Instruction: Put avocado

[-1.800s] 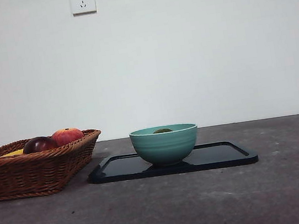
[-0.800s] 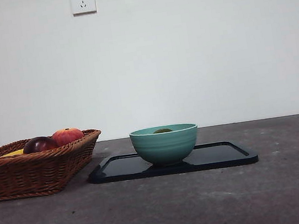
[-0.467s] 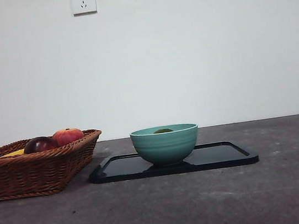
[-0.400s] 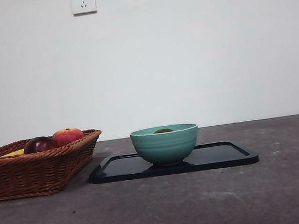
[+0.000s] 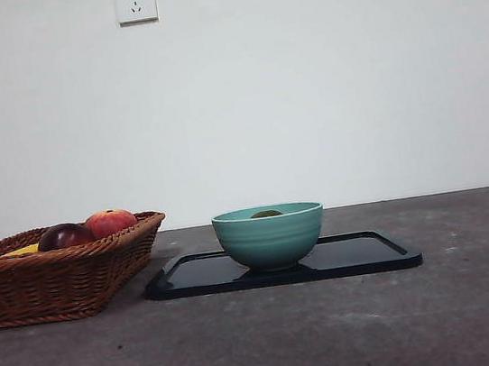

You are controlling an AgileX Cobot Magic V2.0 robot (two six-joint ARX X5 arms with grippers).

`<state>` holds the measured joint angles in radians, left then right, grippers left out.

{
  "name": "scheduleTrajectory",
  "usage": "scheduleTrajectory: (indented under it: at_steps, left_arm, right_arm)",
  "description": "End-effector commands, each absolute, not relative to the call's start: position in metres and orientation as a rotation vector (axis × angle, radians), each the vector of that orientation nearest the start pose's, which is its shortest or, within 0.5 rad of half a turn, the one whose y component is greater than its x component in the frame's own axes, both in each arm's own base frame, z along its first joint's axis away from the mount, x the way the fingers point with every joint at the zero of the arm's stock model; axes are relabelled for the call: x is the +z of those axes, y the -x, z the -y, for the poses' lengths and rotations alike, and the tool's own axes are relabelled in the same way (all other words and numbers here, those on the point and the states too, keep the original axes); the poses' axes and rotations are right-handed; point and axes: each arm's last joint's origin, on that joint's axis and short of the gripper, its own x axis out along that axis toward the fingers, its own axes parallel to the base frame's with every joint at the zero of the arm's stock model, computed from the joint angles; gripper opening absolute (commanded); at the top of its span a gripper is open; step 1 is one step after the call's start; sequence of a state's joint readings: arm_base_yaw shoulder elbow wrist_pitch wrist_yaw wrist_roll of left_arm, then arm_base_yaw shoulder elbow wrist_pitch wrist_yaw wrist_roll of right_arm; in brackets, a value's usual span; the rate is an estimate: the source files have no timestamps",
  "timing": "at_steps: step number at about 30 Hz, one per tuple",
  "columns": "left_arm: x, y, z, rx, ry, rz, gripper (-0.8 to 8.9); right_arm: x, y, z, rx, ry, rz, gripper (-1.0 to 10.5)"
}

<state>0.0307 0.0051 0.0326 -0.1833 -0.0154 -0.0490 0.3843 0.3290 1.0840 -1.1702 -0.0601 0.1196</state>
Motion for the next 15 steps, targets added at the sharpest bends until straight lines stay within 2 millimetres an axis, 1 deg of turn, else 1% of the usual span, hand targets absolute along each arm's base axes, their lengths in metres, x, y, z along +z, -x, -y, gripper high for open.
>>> scheduleTrajectory:
  at_steps: [1, 3, 5, 8, 11, 15]
  left_arm:
    - [0.149, -0.096, -0.003, 0.046, 0.040, -0.180, 0.19]
    - [0.149, -0.096, -0.003, 0.045, 0.040, -0.180, 0.19]
    - [0.149, -0.096, -0.003, 0.046, 0.040, -0.179, 0.19]
    - [0.149, -0.096, -0.003, 0.045, 0.040, -0.179, 0.19]
    - [0.149, -0.096, -0.003, 0.045, 0.040, -0.179, 0.19]
    - [0.149, -0.096, -0.003, 0.046, 0.040, -0.180, 0.19]
  right_arm:
    - [0.361, -0.007, -0.004, 0.363, 0.048, -0.267, 0.2]
    - [0.350, -0.020, -0.007, 0.303, 0.057, -0.187, 0.2]
    - [0.332, -0.034, -0.008, 0.238, 0.051, -0.136, 0.2]
    - [0.295, -0.057, -0.006, 0.139, 0.029, -0.102, 0.2]
    - [0.264, -0.072, -0.003, 0.074, 0.004, -0.100, 0.2]
    - [0.225, -0.084, 0.003, -0.003, 0.011, -0.130, 0.2]
